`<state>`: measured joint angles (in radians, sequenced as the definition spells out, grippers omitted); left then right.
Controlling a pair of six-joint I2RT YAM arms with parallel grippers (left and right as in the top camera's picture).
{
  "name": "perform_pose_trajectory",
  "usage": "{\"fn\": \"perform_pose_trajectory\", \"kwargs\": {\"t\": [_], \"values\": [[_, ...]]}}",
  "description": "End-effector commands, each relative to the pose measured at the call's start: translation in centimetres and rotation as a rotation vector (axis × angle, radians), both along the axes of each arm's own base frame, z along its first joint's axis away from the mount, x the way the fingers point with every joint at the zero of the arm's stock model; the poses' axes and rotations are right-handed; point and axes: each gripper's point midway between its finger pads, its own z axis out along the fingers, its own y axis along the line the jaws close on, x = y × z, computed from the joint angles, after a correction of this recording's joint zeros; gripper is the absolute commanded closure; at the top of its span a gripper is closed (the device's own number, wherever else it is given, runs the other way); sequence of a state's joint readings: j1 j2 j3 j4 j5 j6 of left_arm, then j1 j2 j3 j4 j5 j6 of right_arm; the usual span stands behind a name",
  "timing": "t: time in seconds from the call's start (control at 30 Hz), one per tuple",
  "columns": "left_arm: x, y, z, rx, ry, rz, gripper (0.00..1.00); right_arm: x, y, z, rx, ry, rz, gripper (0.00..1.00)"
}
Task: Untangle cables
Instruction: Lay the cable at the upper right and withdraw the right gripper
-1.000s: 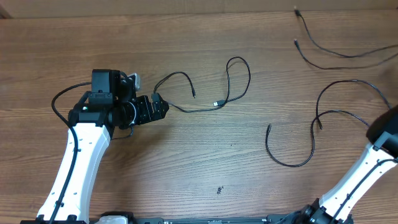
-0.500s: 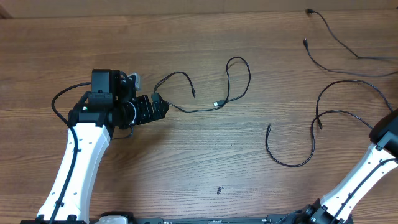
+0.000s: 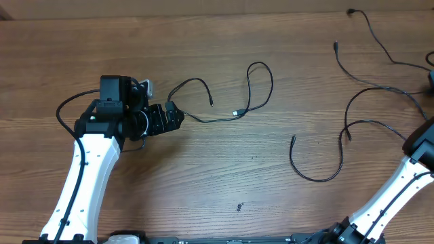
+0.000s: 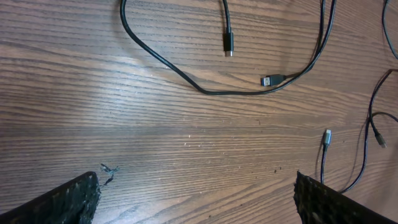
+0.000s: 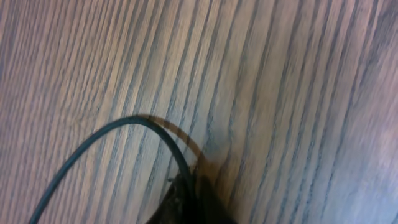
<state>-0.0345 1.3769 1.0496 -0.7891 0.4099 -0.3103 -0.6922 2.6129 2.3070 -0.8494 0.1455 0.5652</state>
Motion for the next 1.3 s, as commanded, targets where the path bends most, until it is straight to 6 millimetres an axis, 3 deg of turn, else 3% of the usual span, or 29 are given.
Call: {"fn": "perform_pose_trajectory", "kwargs": {"t": [0.0,0.03,0.1,0.27,0.37,0.47,0.57,0.67,0.8,1.0,1.17,1.27], "values": [[0.2,0.1,0.1,0.009,-0.011,-0.013,0.01,-0.8,0.1,-0.9,0.011,0.033,-0.01,0.41],[0.2,0.1,0.1,0.009,-0.011,-0.013,0.01,-0.8,0.3,-0.9,0.018,0.034,-0.006,0.18],[0.2,0.1,0.1,0.009,-0.011,-0.013,0.01,-0.3,1.2,-1.1,0.046,0.036,0.086,0.0],[0.2,0.1,0.1,0.009,-0.011,-0.013,0.0,0.1,3.1,-1.1,0.128,0.013,0.161,0.0],[0.2,0.1,0.1,0.009,-0.011,-0.013,0.0,1.8,5.0,0.2,0.19,-0.071,0.294,0.0],[0.2,0.1,0.1,0.009,-0.011,-0.013,0.0,3.7,7.2,3.6,0.23,-0.202,0.443,0.0],[0.2,0.1,0.1,0.009,-0.011,-0.013,0.0,3.9,7.8,6.8,0.213,-0.244,0.483,0.0],[0.2,0.1,0.1,0.009,-0.011,-0.013,0.0,3.3,7.9,10.0,0.179,-0.249,0.482,0.0],[0.2,0.1,0.1,0.009,-0.011,-0.013,0.0,0.8,7.4,15.8,0.064,-0.202,0.43,0.0],[0.2,0.1,0.1,0.009,-0.011,-0.013,0.0,-2.1,7.4,21.2,-0.039,-0.166,0.375,0.0],[0.2,0.1,0.1,0.009,-0.012,-0.013,0.0,-4.2,9.0,25.5,-0.073,-0.182,0.372,0.0],[0.2,0.1,0.1,0.009,-0.011,-0.013,0.0,-4.6,11.4,27.6,-0.062,-0.209,0.41,0.0]]}}
